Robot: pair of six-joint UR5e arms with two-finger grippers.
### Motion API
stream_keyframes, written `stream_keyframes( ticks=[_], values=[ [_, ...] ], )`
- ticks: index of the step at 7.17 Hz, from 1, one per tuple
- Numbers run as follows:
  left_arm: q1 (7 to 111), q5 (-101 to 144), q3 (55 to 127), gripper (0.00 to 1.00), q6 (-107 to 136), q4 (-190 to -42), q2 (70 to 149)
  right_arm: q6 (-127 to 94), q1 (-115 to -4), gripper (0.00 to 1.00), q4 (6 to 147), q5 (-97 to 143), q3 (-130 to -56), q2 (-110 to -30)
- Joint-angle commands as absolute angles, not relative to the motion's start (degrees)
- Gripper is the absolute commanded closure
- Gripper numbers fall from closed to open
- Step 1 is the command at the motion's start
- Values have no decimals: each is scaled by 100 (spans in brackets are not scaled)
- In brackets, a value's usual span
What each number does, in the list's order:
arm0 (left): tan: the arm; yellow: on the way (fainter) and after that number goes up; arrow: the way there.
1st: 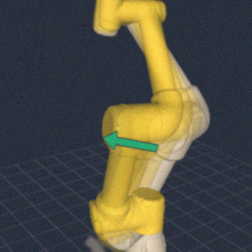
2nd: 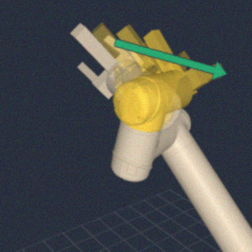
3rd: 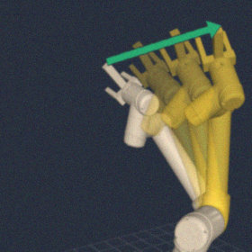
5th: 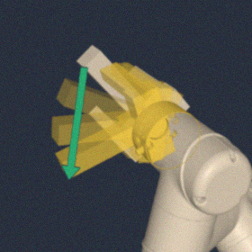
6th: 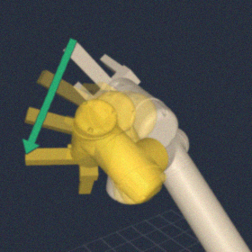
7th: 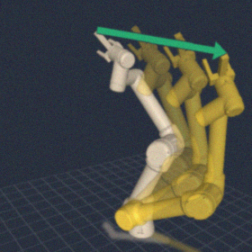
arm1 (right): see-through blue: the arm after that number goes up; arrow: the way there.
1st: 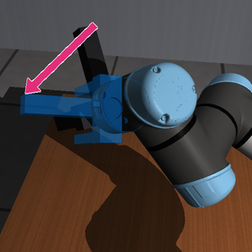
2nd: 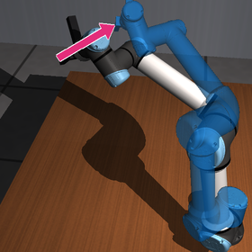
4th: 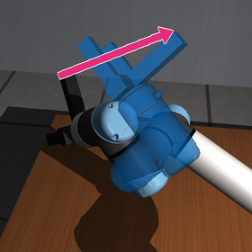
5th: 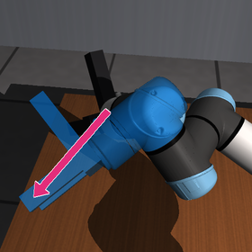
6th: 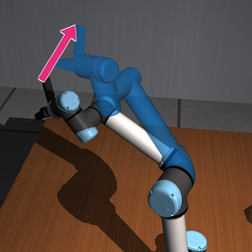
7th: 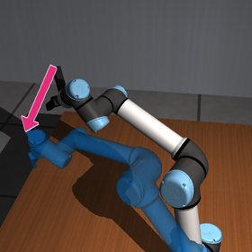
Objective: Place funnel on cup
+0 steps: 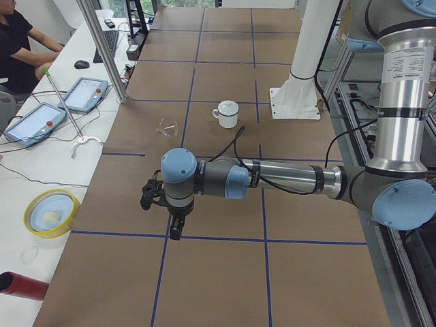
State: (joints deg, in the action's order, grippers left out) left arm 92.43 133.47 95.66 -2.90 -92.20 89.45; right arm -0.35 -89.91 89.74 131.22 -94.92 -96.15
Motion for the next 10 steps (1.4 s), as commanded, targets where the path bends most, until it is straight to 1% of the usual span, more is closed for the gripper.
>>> stream_keyframes(
  ticks=[1, 3, 5, 7, 8, 9, 10],
  values=[
    [9237, 13377, 9580, 0, -334, -9237, 8947, -35, -8991, 0, 8974, 13122, -9492, -9615],
    [9229, 13368, 9545, 0, -273, -9246, 8991, -35, -8991, 0, 8974, 13122, -9492, -9615],
    [9220, 13342, 9728, 0, -246, -9176, 9376, -35, -8991, 0, 8974, 13122, -9492, -9615],
    [9037, 13350, 10560, 0, 1100, -8783, 9736, -35, -8991, 0, 8974, 13122, -9492, -9615],
    [8470, 13359, 11043, 0, 1429, -8502, 9964, -35, -8991, 0, 8974, 13122, -9492, -9615],
    [7837, 13333, 11370, 0, 2024, -8516, 10254, -35, -8991, 0, 8974, 13122, -9492, -9615],
    [7344, 13263, 11460, 0, 2796, -8473, 10596, -35, -8991, 0, 8974, 13122, -9492, -9615]
  ],
)
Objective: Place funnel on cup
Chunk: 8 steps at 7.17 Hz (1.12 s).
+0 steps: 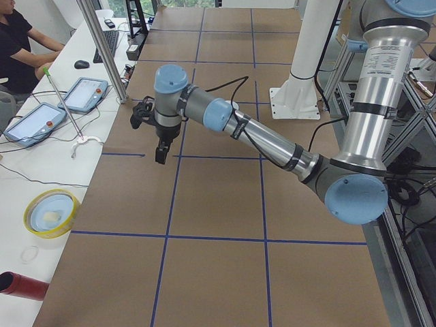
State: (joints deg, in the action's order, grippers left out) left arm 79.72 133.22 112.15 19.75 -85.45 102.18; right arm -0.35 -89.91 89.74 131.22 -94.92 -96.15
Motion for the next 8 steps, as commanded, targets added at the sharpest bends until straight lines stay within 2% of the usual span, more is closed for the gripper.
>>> stream_keyframes(
  ticks=[1, 4, 8],
  values=[
    [6773, 13228, 11565, 0, 3430, -8473, 10835, -35, -8991, 0, 8974, 13122, -9492, -9615],
    [5129, 12674, 11681, 0, 5390, -8438, 11467, -35, -8991, 0, 8974, 13122, -9492, -9615],
    [4039, 11745, 11507, 0, 6279, -8289, 11968, -35, -8991, 0, 8974, 13122, -9492, -9615]
  ],
)
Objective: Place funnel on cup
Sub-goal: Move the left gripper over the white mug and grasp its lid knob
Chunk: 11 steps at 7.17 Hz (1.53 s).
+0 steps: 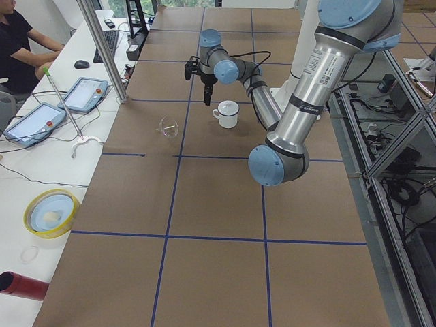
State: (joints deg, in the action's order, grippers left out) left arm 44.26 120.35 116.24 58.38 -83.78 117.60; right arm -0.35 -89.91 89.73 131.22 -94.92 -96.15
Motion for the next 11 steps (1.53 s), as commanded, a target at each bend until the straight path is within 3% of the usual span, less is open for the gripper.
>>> stream_keyframes(
  ticks=[1, 5, 11],
  values=[
    [3904, 11568, 11470, 0, 6354, -8071, 12092, -35, -8991, 0, 8974, 13122, -9492, -9615],
    [3033, 11066, 11452, 2, 6961, -7805, 12094, -35, -8991, 0, 8974, 13122, -9492, -9615],
    [2980, 11092, 11294, 39, 6979, -7831, 12120, -35, -8991, 0, 8974, 13122, -9492, -9615]
  ],
)
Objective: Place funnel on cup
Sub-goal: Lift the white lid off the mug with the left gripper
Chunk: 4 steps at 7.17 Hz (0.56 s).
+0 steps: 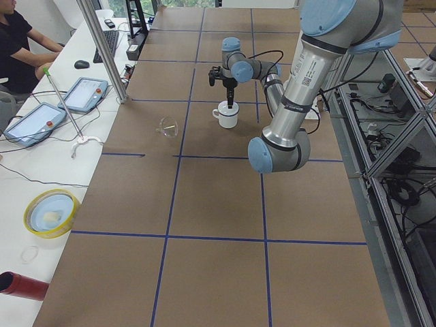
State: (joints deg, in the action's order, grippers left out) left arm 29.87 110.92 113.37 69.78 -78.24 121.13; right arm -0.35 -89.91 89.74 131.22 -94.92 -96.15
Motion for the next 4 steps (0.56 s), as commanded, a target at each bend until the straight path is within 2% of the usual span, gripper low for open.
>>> stream_keyframes(
  ticks=[1, 2, 4],
  values=[
    [2979, 11092, 11285, 44, 6970, -7831, 12164, -35, -8991, 0, 8974, 13122, -9492, -9615],
    [2979, 11092, 11276, 45, 6961, -7831, 12164, -35, -8991, 0, 8974, 13122, -9492, -9615],
    [2979, 11092, 11285, 55, 6961, -7831, 12173, -35, -8991, 0, 8974, 13122, -9492, -9615]
  ],
)
